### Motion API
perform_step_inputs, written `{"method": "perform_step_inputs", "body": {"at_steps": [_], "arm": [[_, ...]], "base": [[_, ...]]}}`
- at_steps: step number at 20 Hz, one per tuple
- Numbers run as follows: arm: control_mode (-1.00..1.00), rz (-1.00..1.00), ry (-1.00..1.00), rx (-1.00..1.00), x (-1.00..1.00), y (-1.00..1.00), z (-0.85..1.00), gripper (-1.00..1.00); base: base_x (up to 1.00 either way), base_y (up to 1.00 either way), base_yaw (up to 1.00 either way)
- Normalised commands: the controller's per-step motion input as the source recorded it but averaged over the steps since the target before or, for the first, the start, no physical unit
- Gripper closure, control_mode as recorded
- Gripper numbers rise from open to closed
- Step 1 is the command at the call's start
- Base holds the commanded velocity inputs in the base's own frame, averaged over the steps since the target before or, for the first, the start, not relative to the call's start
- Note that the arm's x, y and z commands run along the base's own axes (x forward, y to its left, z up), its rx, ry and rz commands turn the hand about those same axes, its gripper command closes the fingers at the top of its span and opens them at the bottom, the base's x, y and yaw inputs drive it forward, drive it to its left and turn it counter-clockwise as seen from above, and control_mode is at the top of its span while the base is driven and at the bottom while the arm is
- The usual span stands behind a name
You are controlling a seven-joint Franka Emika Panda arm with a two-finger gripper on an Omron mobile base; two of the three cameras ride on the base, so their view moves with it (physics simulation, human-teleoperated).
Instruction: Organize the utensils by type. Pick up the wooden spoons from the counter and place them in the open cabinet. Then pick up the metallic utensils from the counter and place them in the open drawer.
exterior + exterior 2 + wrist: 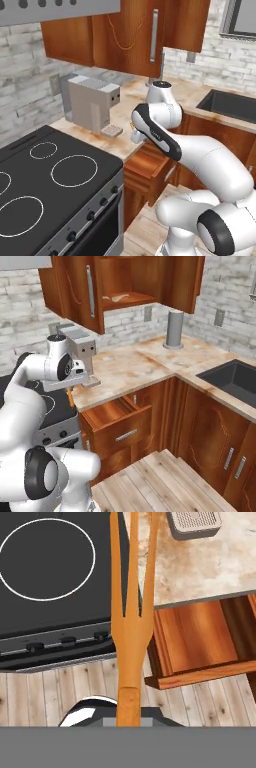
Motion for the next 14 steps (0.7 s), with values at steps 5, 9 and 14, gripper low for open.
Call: {"method": "perform_step_inputs", "body": {"at_steps": [5, 9, 14], "arm": [[1.00, 0.00, 0.00, 0.00, 0.00, 0.00, 0.00, 1.00], [1.00, 0.00, 0.00, 0.00, 0.00, 0.00, 0.00, 1.00], [1.00, 0.00, 0.00, 0.00, 0.00, 0.00, 0.00, 1.00]], "base": [[0.43, 0.31, -0.25], [0.08, 0.36, -0.13], [0.22, 0.26, -0.11]]}}
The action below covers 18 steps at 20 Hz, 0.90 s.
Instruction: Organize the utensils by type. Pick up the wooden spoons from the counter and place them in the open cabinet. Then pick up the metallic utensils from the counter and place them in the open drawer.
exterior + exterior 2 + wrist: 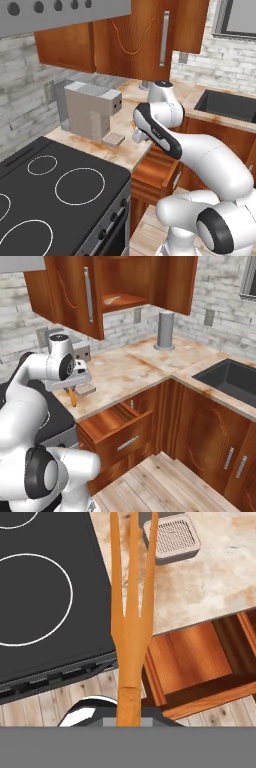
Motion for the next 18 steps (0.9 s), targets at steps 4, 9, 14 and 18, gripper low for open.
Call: {"method": "perform_step_inputs", "body": {"at_steps": [4, 9, 14, 18], "arm": [[1.00, 0.00, 0.00, 0.00, 0.00, 0.00, 0.00, 1.00], [1.00, 0.00, 0.00, 0.00, 0.00, 0.00, 0.00, 1.00], [1.00, 0.00, 0.00, 0.00, 0.00, 0.00, 0.00, 1.00], [1.00, 0.00, 0.00, 0.00, 0.00, 0.00, 0.00, 1.00]], "base": [[0.31, 0.21, -0.09], [0.08, 0.06, -0.02], [0.00, 0.00, 0.00], [0.00, 0.00, 0.00]]}}
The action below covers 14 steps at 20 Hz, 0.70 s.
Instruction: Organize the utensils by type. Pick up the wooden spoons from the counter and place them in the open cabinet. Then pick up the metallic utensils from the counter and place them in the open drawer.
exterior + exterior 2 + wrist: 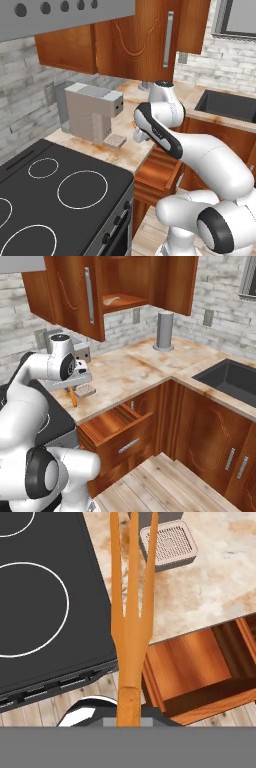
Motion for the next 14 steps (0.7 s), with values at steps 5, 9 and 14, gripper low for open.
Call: {"method": "perform_step_inputs", "body": {"at_steps": [5, 9, 14], "arm": [[1.00, 0.00, 0.00, 0.00, 0.00, 0.00, 0.00, 1.00], [-1.00, -0.01, -0.04, 0.00, 0.05, -0.29, -0.02, 1.00], [-1.00, 0.00, -0.01, 0.00, 0.13, -0.53, -0.13, 1.00]], "base": [[0.00, -0.02, 0.00], [0.00, -0.03, 0.00], [0.00, 0.00, 0.00]]}}
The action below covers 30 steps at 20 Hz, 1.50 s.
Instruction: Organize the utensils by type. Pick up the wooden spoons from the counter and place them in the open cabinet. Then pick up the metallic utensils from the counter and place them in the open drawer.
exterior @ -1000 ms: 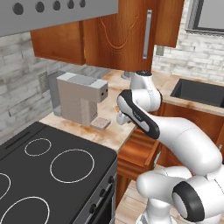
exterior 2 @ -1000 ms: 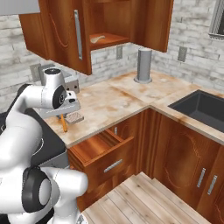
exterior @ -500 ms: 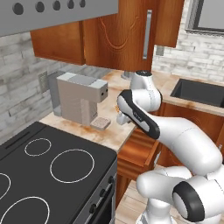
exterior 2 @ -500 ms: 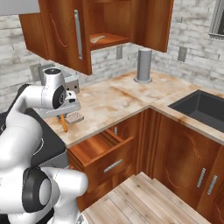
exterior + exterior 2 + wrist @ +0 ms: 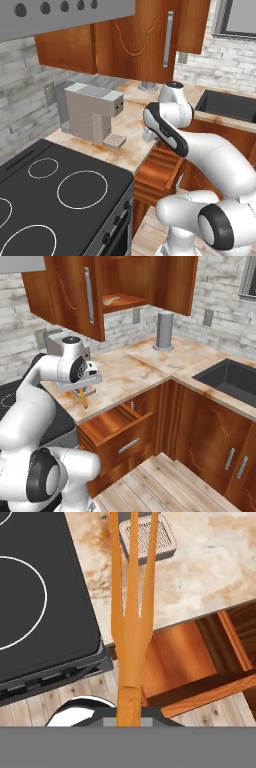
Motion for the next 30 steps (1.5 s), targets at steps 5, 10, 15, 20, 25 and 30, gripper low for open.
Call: {"method": "perform_step_inputs", "body": {"at_steps": [5, 10, 15, 20, 25, 30], "arm": [[-1.00, 0.00, 0.00, 0.00, 0.09, -0.45, -0.24, 1.00], [-1.00, -0.06, 0.00, 0.03, 0.01, -0.31, -0.35, 1.00], [-1.00, -0.36, 0.00, 0.02, 0.12, -0.19, -0.44, 1.00], [-1.00, -0.59, 0.00, 0.02, 0.23, -0.14, -0.42, 1.00], [-1.00, -0.54, 0.00, 0.12, 0.27, -0.17, -0.38, 1.00], [-1.00, -0.38, 0.00, 0.18, 0.22, -0.21, -0.36, 1.00]], "base": [[0.00, 0.00, 0.00], [0.00, 0.00, 0.00], [0.00, 0.00, 0.00], [0.00, 0.00, 0.00], [0.00, 0.00, 0.00], [0.00, 0.00, 0.00]]}}
